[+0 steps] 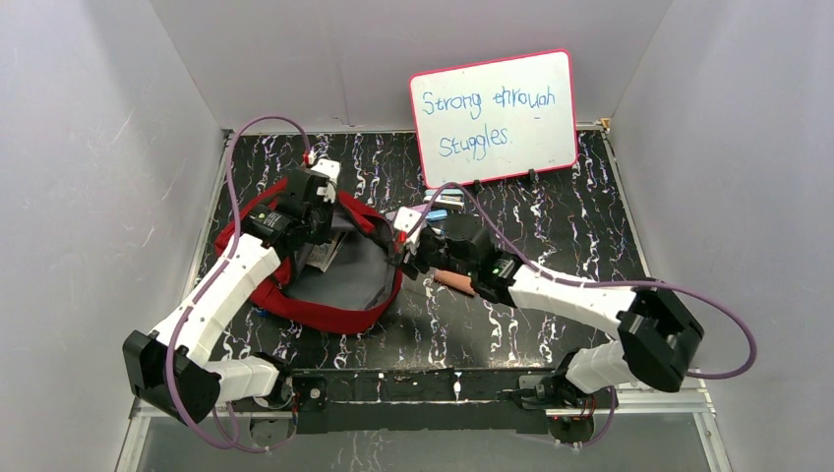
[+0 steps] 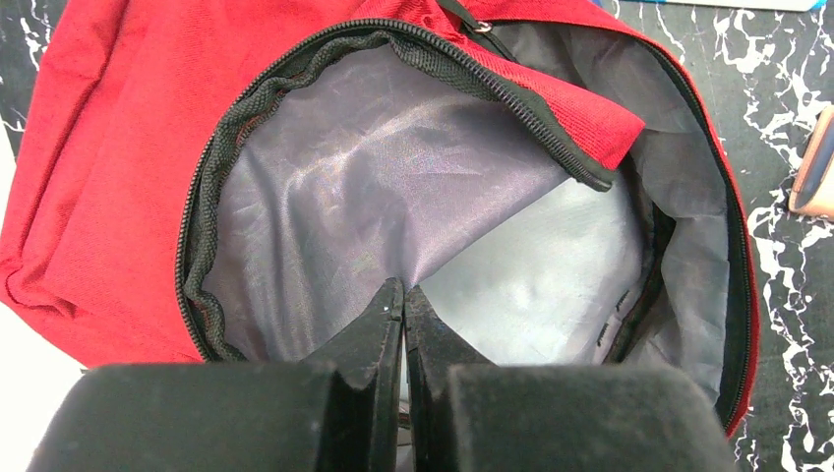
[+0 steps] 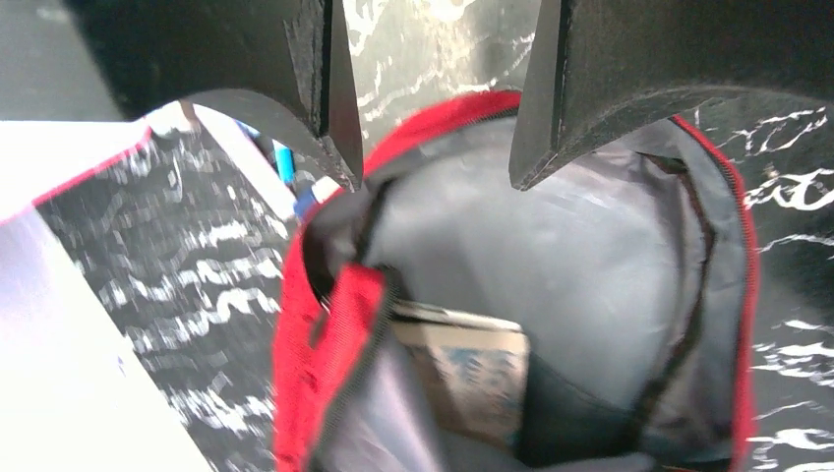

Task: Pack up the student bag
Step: Adjust the student bag at the center of the board.

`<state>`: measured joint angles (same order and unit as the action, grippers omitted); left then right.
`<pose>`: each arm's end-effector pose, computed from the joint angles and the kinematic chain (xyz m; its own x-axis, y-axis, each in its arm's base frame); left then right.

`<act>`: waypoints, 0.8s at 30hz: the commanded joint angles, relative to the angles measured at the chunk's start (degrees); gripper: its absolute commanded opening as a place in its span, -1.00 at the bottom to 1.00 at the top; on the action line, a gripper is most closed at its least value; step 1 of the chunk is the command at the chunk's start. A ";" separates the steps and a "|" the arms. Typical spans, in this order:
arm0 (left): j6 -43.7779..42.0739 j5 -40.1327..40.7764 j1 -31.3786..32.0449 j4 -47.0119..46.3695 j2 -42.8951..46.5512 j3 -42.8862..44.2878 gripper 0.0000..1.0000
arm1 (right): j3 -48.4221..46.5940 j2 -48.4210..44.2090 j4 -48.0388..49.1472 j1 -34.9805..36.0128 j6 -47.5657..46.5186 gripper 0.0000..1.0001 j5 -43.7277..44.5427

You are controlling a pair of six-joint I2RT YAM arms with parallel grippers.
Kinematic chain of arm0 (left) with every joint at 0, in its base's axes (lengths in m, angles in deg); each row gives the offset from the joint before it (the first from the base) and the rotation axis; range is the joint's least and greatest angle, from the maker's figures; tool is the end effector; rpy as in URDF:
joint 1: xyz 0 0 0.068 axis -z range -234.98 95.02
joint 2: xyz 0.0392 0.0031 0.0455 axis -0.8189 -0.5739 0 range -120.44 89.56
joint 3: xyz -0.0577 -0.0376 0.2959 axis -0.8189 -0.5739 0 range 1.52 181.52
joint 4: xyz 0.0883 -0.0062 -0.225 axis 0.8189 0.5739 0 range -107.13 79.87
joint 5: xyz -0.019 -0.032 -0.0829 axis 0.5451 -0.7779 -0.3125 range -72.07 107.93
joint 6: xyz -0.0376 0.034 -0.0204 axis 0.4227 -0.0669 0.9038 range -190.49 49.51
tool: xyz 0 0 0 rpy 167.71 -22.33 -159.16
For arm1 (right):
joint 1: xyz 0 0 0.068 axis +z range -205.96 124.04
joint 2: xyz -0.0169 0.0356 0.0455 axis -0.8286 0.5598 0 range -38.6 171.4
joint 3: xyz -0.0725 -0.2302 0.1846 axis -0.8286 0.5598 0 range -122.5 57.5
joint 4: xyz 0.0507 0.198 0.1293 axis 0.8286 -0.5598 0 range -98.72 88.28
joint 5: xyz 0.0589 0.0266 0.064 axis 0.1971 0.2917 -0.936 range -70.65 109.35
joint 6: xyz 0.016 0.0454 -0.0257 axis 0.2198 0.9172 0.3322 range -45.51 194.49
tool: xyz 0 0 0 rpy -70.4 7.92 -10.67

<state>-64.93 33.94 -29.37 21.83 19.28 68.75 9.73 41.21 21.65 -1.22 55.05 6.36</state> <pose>0.2098 -0.0895 0.3669 -0.6230 0.1954 -0.7574 0.1711 0.9789 0.1118 0.1651 0.2479 0.3204 0.2255 -0.2430 -0.9435 -0.9002 0.3184 -0.2971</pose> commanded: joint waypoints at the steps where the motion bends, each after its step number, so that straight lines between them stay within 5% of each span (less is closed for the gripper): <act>1: 0.49 -2.42 -0.38 -2.34 1.87 -0.90 -1.00 | -0.37 -4.71 -9.98 -1.31 12.26 0.33 19.77; 5: 0.55 -9.23 -0.38 -3.60 2.13 -2.32 -1.00 | -3.35 -4.47 -17.71 -3.33 21.20 0.36 25.79; 9: 1.83 -15.59 -0.38 -3.45 2.44 -2.94 -0.27 | -7.25 -2.21 -23.24 -4.77 28.41 0.40 25.07; 13: 3.57 -20.81 -0.38 -4.43 6.09 -3.46 0.12 | -7.98 -1.68 -24.02 -4.76 31.63 0.43 22.62; 24: 5.87 -10.67 -2.50 -0.79 6.05 -4.84 0.44 | -8.67 -0.56 -24.49 -4.76 33.27 0.45 20.59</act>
<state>-60.03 19.93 -30.64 19.05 27.52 65.07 3.74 40.97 -3.46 -6.07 86.81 27.54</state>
